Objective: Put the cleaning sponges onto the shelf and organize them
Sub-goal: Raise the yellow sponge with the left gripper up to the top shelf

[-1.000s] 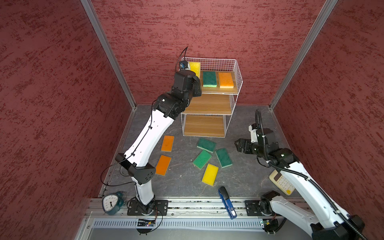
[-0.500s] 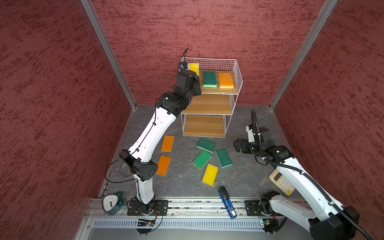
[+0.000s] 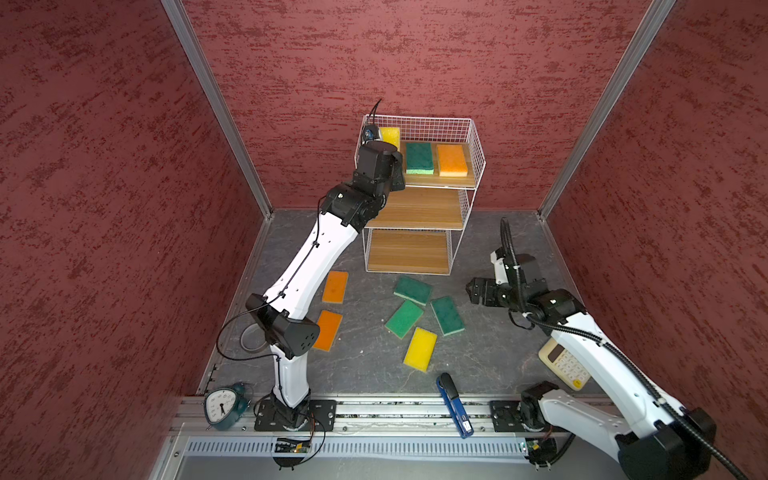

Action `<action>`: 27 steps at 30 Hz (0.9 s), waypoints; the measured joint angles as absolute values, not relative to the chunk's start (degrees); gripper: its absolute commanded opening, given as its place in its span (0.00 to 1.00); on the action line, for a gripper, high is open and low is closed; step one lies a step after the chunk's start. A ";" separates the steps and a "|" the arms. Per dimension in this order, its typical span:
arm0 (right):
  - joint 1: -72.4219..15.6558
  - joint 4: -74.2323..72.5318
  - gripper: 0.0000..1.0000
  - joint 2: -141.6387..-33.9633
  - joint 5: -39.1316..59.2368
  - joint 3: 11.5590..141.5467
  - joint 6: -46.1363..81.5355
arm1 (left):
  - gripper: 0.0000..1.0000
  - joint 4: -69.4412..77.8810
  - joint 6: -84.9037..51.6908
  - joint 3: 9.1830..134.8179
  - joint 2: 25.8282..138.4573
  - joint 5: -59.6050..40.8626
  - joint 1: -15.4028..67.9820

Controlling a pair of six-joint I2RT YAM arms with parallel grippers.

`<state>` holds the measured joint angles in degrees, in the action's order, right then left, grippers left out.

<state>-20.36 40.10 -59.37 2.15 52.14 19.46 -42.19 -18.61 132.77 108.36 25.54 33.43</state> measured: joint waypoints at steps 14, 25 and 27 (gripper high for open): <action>-20.36 39.00 0.98 -59.42 2.50 52.14 19.55 | 0.59 -42.22 -18.65 132.77 108.38 26.85 33.43; -20.36 38.33 0.98 -59.86 3.27 52.14 20.16 | 0.67 -42.46 -18.63 132.79 108.38 27.49 33.43; -20.36 38.33 0.98 -59.86 3.27 52.14 20.34 | 0.68 -42.50 -18.65 132.81 108.38 27.51 33.43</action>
<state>-20.36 38.33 -59.86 3.27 52.14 20.34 -42.50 -18.65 132.81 108.38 27.51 33.43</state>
